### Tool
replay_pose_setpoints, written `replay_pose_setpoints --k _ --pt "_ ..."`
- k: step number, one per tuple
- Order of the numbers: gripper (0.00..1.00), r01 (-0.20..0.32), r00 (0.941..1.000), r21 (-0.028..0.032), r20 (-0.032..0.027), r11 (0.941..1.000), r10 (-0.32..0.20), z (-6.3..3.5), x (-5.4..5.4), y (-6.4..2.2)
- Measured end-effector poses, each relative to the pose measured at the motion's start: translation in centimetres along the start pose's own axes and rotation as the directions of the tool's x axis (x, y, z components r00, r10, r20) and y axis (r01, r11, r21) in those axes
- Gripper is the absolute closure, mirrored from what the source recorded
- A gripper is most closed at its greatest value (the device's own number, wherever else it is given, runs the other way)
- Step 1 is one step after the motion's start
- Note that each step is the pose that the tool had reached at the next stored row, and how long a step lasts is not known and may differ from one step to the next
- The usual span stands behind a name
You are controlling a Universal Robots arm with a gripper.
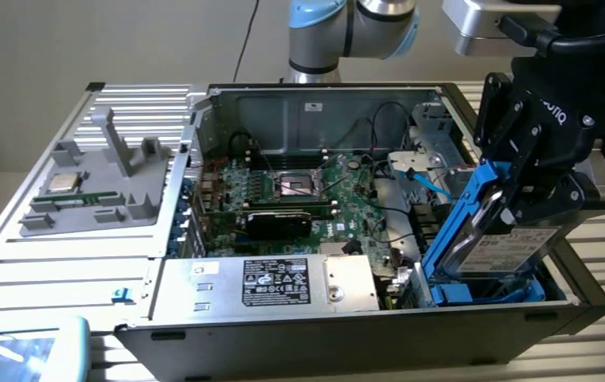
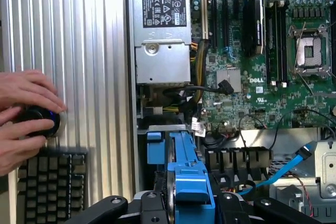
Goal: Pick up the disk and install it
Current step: 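Insert the disk into the insertion slot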
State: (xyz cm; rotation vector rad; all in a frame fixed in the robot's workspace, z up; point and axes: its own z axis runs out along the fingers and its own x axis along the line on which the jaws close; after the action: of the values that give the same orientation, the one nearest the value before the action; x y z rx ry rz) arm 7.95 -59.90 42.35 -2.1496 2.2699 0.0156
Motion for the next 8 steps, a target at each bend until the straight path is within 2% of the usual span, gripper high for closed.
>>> replay_pose_setpoints --k 8 --pt "0.63 0.0 1.0 0.0017 0.0 1.0 0.0 0.22 0.0 0.0"
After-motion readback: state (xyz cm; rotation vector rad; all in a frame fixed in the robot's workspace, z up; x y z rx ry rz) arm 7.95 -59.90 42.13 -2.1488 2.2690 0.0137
